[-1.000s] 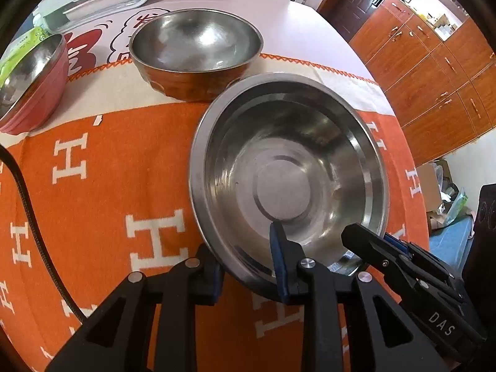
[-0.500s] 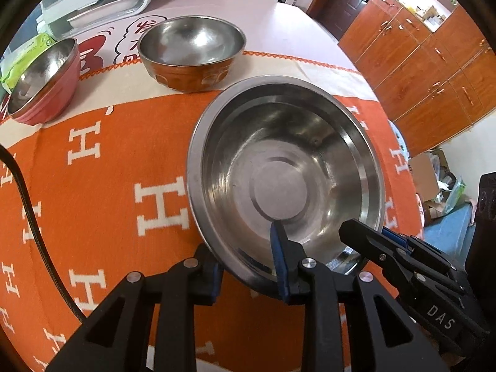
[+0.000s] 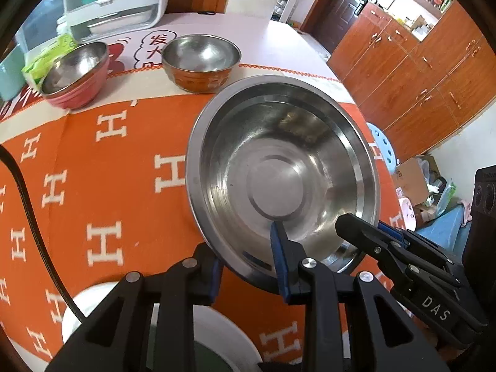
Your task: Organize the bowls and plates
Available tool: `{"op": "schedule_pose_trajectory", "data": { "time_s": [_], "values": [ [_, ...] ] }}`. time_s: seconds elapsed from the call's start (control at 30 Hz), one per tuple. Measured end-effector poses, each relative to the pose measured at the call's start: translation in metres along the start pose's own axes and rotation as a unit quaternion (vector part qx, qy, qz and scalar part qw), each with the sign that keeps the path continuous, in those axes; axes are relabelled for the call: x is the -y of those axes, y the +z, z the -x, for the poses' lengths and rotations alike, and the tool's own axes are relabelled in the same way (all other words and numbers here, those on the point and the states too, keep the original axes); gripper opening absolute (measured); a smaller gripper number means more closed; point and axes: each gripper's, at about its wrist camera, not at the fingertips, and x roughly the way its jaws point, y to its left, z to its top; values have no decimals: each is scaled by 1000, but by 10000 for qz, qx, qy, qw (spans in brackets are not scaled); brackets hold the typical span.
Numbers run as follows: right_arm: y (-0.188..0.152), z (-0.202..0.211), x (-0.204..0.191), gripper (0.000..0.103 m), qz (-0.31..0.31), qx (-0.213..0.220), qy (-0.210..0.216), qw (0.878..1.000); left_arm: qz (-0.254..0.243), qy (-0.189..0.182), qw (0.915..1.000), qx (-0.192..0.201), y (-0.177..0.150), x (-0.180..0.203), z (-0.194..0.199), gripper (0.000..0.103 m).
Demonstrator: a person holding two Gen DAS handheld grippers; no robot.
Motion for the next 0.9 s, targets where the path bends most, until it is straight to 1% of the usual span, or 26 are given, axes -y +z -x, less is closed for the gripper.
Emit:
{"op": "schedule_pose_trajectory", "data": {
  "time_s": [0.27,0.47,0.9],
  "values": [
    [-11,19,-22,22,318,72,0,9995,94,-5,9996,279,-26,-4,34,28],
    [-24,30,-40,22,537,11,50,9985,192,-10,9988,460,-49,-10,60,28],
    [-48,34,-95,22,1088,-200,231,9936,496,156,9959,744,-97,-44,107,28]
  ]
}}
